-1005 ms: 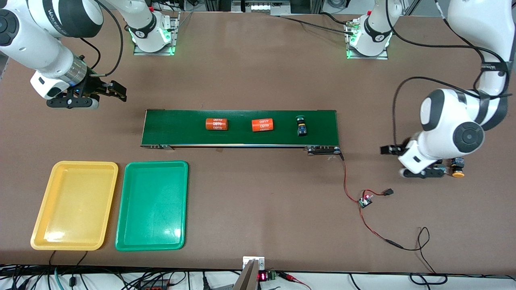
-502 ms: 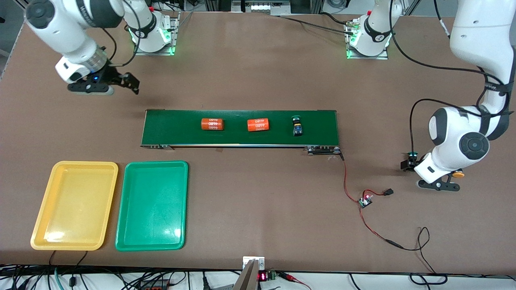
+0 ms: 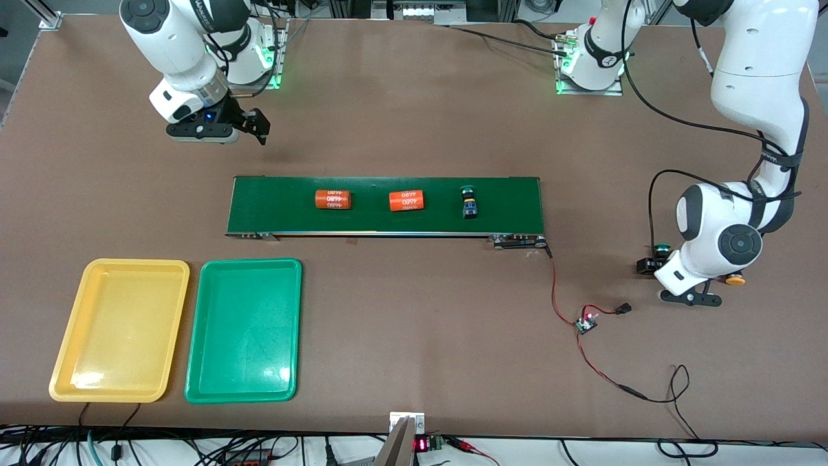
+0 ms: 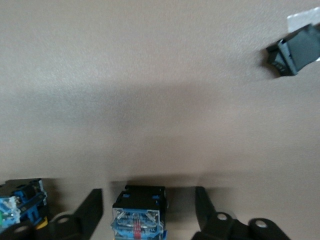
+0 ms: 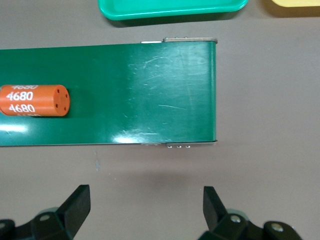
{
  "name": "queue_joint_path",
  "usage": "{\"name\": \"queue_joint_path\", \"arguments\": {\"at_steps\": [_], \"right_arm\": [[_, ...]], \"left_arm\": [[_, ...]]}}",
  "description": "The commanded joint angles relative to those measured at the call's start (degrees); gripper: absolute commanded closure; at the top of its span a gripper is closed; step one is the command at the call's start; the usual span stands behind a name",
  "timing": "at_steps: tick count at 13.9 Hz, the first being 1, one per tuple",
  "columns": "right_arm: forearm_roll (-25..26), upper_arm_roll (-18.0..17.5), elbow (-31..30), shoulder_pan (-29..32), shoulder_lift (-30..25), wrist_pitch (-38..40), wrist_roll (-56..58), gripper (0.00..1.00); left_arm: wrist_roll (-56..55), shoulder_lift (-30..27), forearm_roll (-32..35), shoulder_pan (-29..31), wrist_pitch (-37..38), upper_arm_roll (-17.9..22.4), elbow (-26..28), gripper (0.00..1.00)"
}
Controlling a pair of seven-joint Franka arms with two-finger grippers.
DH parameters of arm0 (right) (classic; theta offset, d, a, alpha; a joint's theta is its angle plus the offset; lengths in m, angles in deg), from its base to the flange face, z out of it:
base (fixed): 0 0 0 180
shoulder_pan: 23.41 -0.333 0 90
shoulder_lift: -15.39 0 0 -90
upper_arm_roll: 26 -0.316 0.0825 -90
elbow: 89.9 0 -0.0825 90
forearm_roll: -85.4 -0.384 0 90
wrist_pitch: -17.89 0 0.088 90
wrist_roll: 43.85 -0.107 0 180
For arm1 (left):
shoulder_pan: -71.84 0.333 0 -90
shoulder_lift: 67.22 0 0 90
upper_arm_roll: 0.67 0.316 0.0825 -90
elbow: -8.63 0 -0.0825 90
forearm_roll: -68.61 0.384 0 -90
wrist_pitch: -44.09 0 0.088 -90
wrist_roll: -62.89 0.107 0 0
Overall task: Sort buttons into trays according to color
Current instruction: 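Place the button on the belt while the right gripper moves toward the belt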
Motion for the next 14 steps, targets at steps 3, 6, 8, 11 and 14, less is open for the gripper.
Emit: {"name": "queue_joint_path", "arguments": {"at_steps": [3,6,8,11,14], "right_arm": [[-1.10,0.32,1.75,-0.76,2.44,-0.48,0.10,0.00],[-0.92,0.41,1.75,-0.76,2.62,0.04,0.45,0.00],[-0.92,0.58,1.84,-0.50,2.27,0.66,0.54,0.00],[-0.83,1.55,2.62,0.90,2.09,0.75,0.80,0.00],[-0.74,2.87,6.04,3.79,2.44,4.86,0.98,0.00]], "left_arm": [[-0.84,-3.16,-2.33,-0.42,8.97,-0.32,-0.48,0.82],[-0.75,-6.59,-3.31,-0.33,20.73,-6.18,-4.59,0.82],[-2.75,-7.22,-5.40,-0.42,28.47,-11.20,-8.28,0.82],[-12.41,-8.10,-12.26,-0.86,32.29,-17.96,-9.01,0.81],[-18.40,-7.40,-15.87,-1.56,31.41,-24.03,-8.22,0.81]]}}
